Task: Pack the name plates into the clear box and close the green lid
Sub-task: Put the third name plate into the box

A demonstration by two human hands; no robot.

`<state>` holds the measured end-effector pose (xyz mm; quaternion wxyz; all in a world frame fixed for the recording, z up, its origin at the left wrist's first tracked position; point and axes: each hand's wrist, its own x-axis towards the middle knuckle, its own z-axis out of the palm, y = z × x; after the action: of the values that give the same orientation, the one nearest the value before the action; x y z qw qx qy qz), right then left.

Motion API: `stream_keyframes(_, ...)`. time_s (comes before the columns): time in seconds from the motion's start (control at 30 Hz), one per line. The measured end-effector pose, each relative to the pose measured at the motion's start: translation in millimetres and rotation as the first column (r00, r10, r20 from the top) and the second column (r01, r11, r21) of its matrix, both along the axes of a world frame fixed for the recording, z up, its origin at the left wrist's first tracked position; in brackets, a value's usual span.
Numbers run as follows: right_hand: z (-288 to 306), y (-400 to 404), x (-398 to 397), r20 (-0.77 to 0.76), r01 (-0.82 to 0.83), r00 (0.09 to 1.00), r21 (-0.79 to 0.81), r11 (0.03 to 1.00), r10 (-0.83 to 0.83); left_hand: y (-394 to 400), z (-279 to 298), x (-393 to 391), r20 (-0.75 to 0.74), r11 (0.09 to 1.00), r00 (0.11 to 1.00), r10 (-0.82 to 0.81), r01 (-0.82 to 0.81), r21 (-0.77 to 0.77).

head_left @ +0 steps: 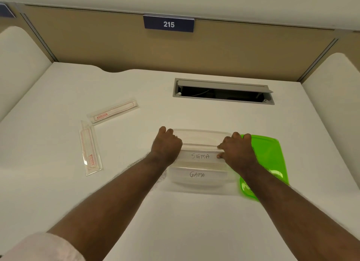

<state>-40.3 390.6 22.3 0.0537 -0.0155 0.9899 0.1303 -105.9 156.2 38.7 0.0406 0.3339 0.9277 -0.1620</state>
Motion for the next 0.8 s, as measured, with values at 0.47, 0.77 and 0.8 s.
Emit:
stream_keyframes(0.47,-8.2,-14.3,-1.6,0.06,0.015,0.998,0.096,0.995,-0.021,15.6,-5.8,3.5,-0.001,0.997,0.999,-0.032,0.032,-0.07)
stream_keyframes(0.77,-4.6,-15.3,-2.2,0.001,0.066,0.998,0.035,0.997,-0.066,14.0,-8.4,2.8,-0.015,0.993,0.998,-0.053,0.055,0.105)
stream_keyframes(0.8,-2.0,-16.6,-2.4,-0.031,0.074,0.997,0.008,0.997,-0.074,12.4,-7.2,3.1,-0.047,0.981,0.997,-0.063,0.07,0.18)
